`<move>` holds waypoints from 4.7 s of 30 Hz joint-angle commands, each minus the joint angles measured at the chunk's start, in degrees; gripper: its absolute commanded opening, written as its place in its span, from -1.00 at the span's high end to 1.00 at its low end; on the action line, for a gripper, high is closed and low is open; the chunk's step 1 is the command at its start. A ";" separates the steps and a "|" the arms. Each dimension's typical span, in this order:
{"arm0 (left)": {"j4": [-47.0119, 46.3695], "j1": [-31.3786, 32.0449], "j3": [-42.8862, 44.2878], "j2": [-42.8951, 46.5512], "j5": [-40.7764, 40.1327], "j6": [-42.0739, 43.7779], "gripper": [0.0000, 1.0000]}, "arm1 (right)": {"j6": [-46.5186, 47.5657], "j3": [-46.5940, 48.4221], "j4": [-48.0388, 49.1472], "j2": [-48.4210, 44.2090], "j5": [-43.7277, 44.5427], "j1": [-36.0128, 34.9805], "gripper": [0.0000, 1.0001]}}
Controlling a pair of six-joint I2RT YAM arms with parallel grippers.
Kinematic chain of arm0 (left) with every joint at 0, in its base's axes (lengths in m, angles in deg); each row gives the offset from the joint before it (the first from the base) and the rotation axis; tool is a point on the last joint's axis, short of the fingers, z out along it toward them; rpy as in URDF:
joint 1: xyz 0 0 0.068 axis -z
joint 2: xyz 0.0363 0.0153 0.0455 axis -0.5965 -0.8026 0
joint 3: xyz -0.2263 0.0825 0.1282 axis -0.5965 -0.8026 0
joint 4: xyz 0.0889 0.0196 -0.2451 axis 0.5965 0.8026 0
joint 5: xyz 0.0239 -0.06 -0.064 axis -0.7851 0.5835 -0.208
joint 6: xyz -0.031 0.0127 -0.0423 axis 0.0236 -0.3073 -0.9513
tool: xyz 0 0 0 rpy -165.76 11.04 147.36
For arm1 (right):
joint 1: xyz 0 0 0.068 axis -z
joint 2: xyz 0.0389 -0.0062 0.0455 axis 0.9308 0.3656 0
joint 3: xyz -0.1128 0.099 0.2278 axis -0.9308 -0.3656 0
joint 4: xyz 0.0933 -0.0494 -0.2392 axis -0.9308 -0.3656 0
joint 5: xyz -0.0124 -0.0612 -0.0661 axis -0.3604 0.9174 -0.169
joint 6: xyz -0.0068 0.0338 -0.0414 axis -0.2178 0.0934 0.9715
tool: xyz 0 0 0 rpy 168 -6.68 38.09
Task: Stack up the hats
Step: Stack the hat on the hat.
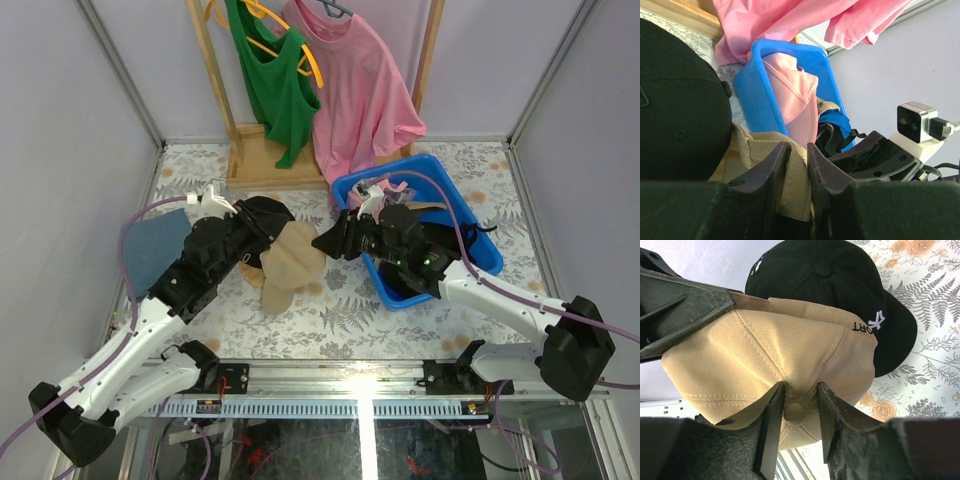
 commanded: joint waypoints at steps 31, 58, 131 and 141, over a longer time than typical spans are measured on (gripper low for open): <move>-13.97 2.75 7.33 -1.25 -18.38 10.27 0.99 | 15.98 33.82 -20.16 12.58 7.05 2.79 0.76; -10.67 2.71 1.04 0.65 -19.62 12.53 0.99 | 25.21 49.02 -27.49 25.65 6.45 6.85 0.76; 5.04 2.74 -5.61 10.33 -37.27 4.45 1.00 | 35.42 53.07 -31.37 23.66 21.90 0.44 0.80; 5.04 2.72 -1.38 3.43 -37.27 4.45 1.00 | 33.98 53.89 -32.51 24.11 16.99 2.60 0.40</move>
